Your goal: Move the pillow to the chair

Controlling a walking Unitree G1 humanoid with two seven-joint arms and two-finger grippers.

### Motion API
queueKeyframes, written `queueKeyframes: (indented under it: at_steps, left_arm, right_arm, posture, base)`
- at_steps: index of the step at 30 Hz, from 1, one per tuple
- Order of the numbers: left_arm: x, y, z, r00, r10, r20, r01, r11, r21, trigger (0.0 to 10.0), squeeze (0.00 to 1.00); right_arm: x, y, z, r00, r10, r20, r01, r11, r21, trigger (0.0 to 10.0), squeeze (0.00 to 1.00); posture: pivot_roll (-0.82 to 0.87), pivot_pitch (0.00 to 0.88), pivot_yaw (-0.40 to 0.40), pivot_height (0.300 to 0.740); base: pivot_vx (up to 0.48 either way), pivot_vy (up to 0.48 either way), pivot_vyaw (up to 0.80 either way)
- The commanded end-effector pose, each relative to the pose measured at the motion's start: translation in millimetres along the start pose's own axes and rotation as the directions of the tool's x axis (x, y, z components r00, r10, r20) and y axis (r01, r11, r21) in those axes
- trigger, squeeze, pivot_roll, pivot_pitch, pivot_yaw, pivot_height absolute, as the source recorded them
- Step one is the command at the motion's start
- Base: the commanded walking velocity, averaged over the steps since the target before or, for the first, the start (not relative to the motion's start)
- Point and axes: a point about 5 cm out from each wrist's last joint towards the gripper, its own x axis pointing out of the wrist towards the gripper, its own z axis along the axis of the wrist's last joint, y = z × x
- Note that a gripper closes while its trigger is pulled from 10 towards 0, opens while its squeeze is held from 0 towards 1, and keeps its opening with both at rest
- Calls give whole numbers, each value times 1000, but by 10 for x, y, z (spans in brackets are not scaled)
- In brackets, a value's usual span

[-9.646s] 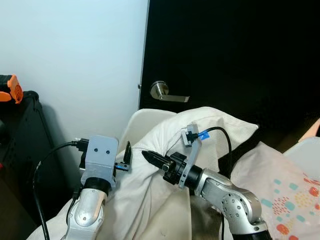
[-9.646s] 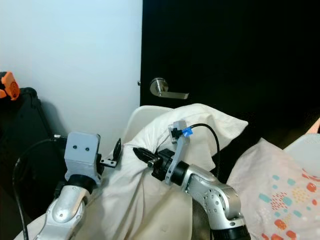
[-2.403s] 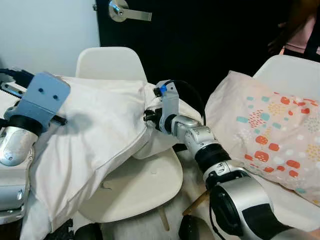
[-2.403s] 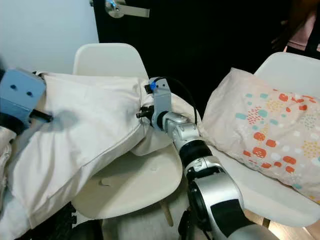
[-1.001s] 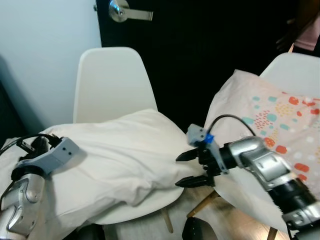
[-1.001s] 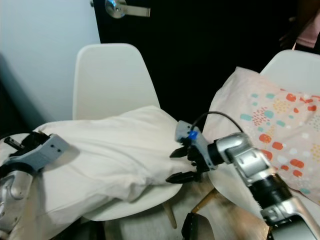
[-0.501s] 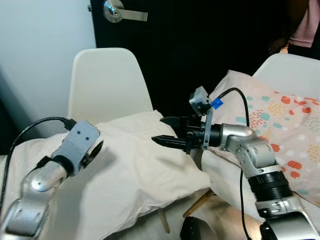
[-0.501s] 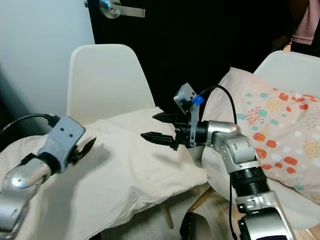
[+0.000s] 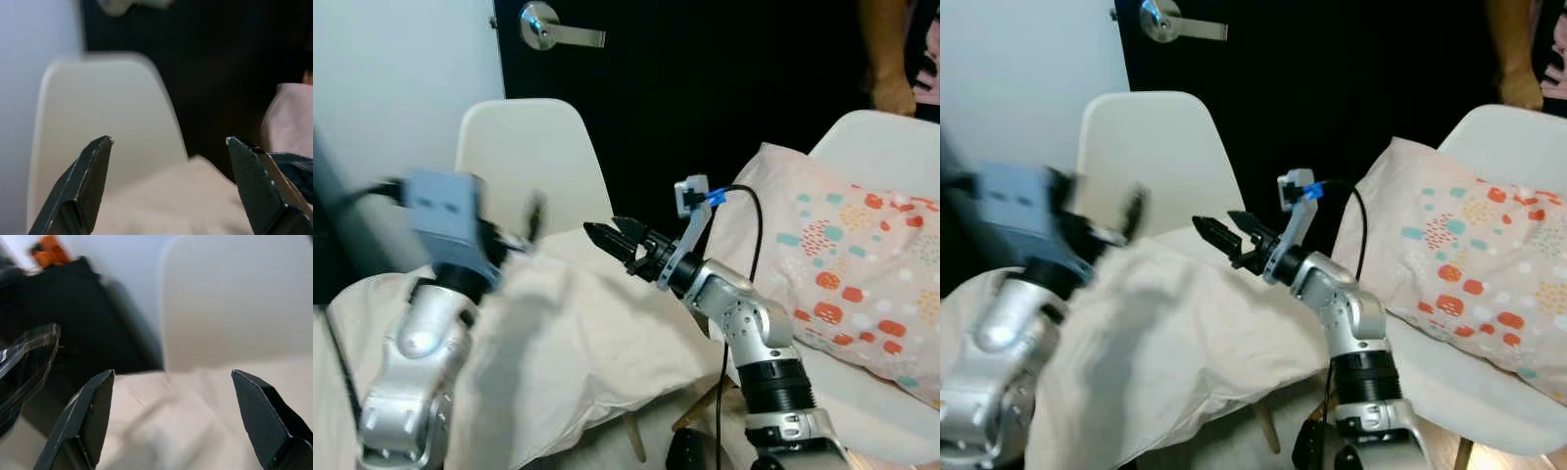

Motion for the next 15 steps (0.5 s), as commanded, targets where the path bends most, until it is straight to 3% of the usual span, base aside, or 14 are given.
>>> queueKeyframes:
  at_steps: [1,3,4,7,11,14,15]
  left_arm:
    - [-69,-138,-128,997,-18,-77,18,1000,3,10000,0]
    - [-144,-225,-216,993,-39,-114,37,999,-26,10000,0]
    - [-256,-293,-317,987,-59,-153,54,998,-32,10000,0]
    - [-291,-293,-331,986,-56,-156,52,998,-31,10000,0]
    - [-273,-251,-313,987,-39,-158,33,999,-39,10000,0]
    - [-355,-281,-312,989,-83,-120,85,996,13,10000,0]
    - [-355,-281,-312,989,-83,-120,85,996,13,10000,0]
  right_arm:
    - [-43,6,-74,998,-53,-16,53,998,-39,10000,0]
    - [-91,31,-146,997,-67,-41,63,994,-91,10000,0]
    - [-151,42,-216,993,-102,-59,94,987,-131,10000,0]
    - [-165,30,-221,990,-130,-54,122,985,-126,10000,0]
    - [-205,38,-206,985,-165,-56,149,963,-223,10000,0]
    - [-401,4,-254,975,-209,-77,170,920,-353,10000,0]
    - [-401,4,-254,975,-209,-77,170,920,-353,10000,0]
  posture:
    - [122,0,-108,420]
    - [119,0,-107,425]
    - [115,0,-106,434]
    - [113,0,-106,444]
    - [108,0,-104,458]
    - [94,0,-106,472]
    - [94,0,-106,472]
  base:
    - [-465,0,0]
    - [-480,0,0]
    - [0,0,0]
    - [0,0,0]
    - [0,0,0]
    - [-97,0,0]
    - [0,0,0]
